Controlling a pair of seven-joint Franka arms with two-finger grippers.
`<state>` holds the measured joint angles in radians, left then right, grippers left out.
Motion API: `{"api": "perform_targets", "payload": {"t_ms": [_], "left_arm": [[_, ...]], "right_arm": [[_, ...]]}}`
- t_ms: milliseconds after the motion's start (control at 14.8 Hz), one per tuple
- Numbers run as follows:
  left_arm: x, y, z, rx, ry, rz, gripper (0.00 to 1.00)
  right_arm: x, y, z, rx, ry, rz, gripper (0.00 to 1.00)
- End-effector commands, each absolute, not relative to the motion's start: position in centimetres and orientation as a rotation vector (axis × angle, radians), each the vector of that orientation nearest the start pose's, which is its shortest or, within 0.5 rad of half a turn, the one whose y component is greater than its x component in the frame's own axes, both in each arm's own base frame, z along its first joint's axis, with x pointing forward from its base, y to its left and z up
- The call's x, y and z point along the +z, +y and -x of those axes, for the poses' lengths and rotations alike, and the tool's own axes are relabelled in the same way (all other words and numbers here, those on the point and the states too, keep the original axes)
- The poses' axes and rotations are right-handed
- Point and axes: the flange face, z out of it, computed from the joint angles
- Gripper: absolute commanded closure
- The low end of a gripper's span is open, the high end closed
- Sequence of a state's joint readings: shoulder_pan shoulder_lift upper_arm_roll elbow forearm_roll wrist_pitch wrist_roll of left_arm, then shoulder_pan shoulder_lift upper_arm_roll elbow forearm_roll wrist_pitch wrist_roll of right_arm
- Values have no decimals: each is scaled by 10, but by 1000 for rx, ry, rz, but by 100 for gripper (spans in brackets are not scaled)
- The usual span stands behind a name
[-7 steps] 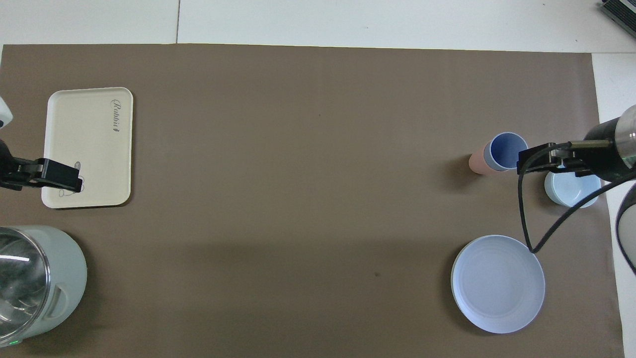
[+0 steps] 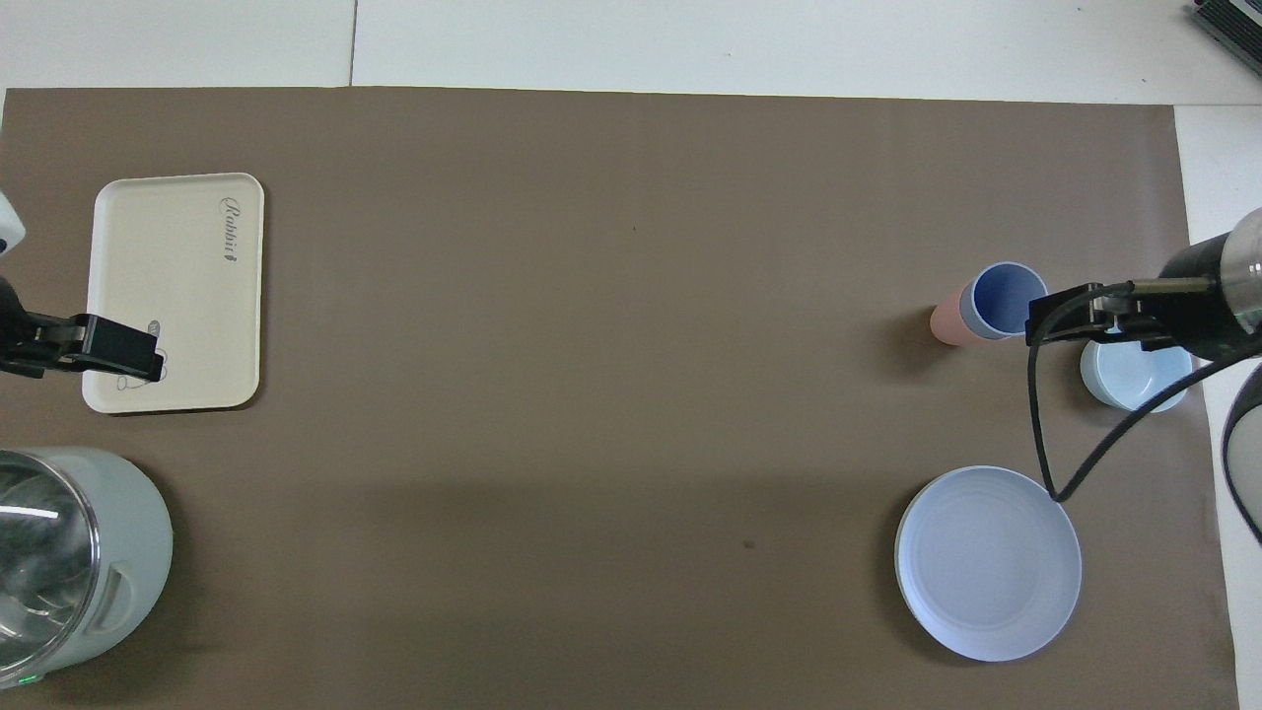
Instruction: Place cup on tray
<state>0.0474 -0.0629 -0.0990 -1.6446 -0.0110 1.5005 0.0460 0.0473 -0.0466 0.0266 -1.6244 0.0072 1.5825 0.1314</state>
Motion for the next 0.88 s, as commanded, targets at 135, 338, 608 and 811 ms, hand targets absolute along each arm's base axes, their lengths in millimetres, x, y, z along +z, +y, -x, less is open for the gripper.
{"api": "perform_targets", "payload": {"t_ms": [135, 338, 608, 811], "left_arm": [[618, -26, -518, 106, 147, 3121, 0], [618, -27, -518, 106, 147, 3122, 0], [618, -26, -518, 106, 147, 3121, 0], [618, -26, -518, 106, 147, 3121, 0]], "right_arm": [[629, 5, -544, -91, 180, 3114, 24], [620, -24, -549, -67, 349, 3099, 21], [593, -59, -568, -97, 777, 3012, 11], [560, -110, -581, -45, 952, 2895, 10]]}}
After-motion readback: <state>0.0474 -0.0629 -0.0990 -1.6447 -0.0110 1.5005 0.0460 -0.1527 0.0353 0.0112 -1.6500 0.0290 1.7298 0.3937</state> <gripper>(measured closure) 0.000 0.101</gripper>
